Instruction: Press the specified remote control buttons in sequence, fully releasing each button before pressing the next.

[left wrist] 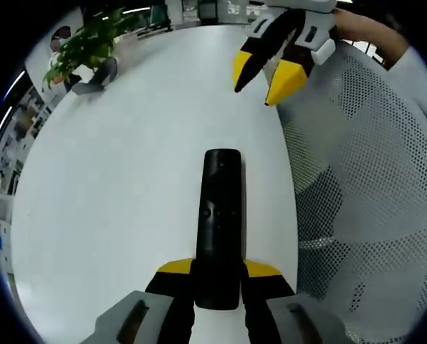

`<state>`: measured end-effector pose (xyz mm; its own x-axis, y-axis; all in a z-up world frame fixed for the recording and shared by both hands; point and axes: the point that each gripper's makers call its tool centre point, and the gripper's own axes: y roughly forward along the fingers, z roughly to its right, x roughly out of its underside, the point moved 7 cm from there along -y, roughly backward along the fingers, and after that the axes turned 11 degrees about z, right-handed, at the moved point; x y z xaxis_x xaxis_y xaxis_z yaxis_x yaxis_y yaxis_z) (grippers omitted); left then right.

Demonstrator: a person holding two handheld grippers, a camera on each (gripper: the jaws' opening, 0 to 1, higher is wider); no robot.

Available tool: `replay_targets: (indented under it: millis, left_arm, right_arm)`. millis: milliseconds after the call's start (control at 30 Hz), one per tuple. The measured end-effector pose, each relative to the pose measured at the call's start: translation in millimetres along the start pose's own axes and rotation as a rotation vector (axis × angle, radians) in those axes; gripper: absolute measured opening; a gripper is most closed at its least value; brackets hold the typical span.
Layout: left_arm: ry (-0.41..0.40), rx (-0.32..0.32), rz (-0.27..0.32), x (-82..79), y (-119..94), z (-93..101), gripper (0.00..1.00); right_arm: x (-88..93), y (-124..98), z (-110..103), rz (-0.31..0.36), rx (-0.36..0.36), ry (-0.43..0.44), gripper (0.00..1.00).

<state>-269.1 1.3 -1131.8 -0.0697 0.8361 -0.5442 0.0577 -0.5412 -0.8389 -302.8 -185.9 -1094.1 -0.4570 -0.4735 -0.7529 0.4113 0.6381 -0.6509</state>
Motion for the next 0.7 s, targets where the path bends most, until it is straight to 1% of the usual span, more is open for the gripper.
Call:
replay_targets:
  millis: [33, 200, 267, 300, 467, 700]
  left_arm:
    - [0.002, 0.002, 0.005, 0.5, -0.4, 0.1, 0.24]
    - [0.019, 0.013, 0.027, 2.2, -1.1, 1.3, 0.24]
    - [0.024, 0.016, 0.039, 2.9, -1.5, 2.0, 0.24]
    - [0.030, 0.019, 0.047, 3.3, -1.7, 2.1, 0.24]
    - [0.040, 0.029, 0.075, 4.6, -2.1, 1.4, 0.24]
    - [0.039, 0.029, 0.091, 4.9, -2.0, 1.3, 0.24]
  right_arm:
    - [-1.1, 1.7, -0.2, -0.005, -0.007, -0.012, 0.17]
    - [-11.9, 24.4, -2.9, -0.070, -0.099, -0.151, 0.09]
    - [-14.2, 31.7, -4.7, -0.088, -0.131, -0.181, 0.06]
    - [-14.8, 34.5, -5.7, -0.093, -0.148, -0.190, 0.05]
    - [-14.0, 46.4, -4.8, -0.128, -0.183, -0.235, 0.00]
    - [-12.3, 54.1, -2.5, -0.164, -0.214, -0.263, 0.00]
